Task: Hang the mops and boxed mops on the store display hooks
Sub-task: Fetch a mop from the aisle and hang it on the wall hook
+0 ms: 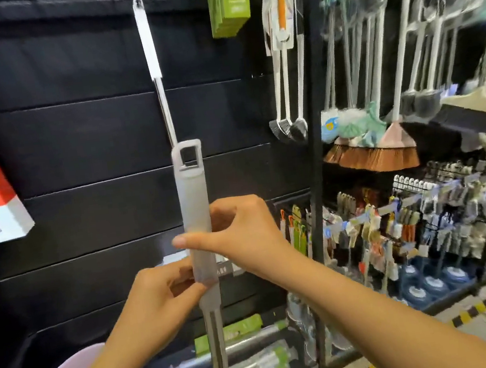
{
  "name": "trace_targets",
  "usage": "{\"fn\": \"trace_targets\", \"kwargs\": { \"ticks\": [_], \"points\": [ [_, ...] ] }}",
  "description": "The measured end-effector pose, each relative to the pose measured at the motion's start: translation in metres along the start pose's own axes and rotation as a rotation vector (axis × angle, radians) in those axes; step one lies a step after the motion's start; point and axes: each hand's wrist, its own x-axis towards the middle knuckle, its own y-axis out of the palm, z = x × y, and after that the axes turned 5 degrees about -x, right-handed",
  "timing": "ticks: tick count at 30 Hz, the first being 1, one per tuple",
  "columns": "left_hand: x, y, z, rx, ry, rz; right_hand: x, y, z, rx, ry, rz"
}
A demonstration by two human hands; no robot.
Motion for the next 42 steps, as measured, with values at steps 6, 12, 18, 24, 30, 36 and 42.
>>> {"fn": "trace_targets", "kwargs": {
  "ticks": [6,12,18,24,30,36,42],
  "points": [
    [0.074,-0.01,0.002,0.025,0.001,-0.189,0.091,-0.016,0.008,-0.007,-0.2,0.109],
    [0.159,-0.041,0.019,-0.139,-0.034,-0.288,0.188,-0.01,0.02,-0.083,-0.271,0.126],
    [0.232,-0.07,0.065,-0.231,-0.112,-0.195,0.263,0.019,0.006,-0.164,-0.227,0.127],
    [0.311,-0.101,0.101,-0.251,-0.081,-0.092,0.333,0.04,0.0,-0.134,-0.093,0.04],
    [0.388,-0.124,0.105,-0.183,0.063,-0.017,0.402,0.028,-0.004,-0.117,-0.101,-0.117],
    [0.456,-0.157,0.095,-0.29,0.107,-0.063,0.483,0.023,0.011,0.021,-0.197,-0.247],
    [0.496,-0.179,0.082,-0.218,0.179,-0.139,0.537,0.017,0.023,0.156,-0.307,-0.311]
  ]
}}
